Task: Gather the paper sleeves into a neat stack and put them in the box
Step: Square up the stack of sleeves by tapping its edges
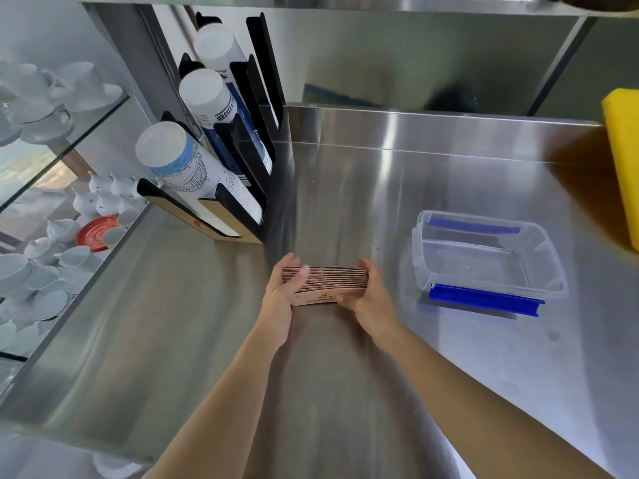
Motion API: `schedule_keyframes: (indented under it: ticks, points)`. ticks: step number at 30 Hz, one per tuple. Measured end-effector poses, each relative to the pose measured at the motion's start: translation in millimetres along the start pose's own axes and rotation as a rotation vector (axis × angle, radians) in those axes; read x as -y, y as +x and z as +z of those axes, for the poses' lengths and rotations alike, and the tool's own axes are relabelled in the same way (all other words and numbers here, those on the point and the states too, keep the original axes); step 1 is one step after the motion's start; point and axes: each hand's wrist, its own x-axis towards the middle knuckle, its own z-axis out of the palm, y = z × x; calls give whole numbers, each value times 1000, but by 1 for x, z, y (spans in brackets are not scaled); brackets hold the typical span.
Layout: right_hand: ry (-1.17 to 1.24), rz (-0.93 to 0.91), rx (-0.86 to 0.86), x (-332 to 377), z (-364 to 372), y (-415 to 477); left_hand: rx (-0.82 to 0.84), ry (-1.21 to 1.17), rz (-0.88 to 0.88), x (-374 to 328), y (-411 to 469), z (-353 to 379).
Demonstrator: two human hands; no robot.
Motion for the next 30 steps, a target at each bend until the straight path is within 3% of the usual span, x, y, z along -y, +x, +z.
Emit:
schedule_keyframes:
  ticks: [4,12,23,30]
  points:
    - [-33,2,-14,0,-3,1,231,211,46,-1,-2,-20]
    - [119,-28,4,0,-1,1,158,215,68,0,-11,-11]
    - [-156,-95,7,-11,-7,1,57,513,135,6,-3,-18]
    - [-30,-86,-74,4,-13,-5,12,284,152,-6,-1,-13]
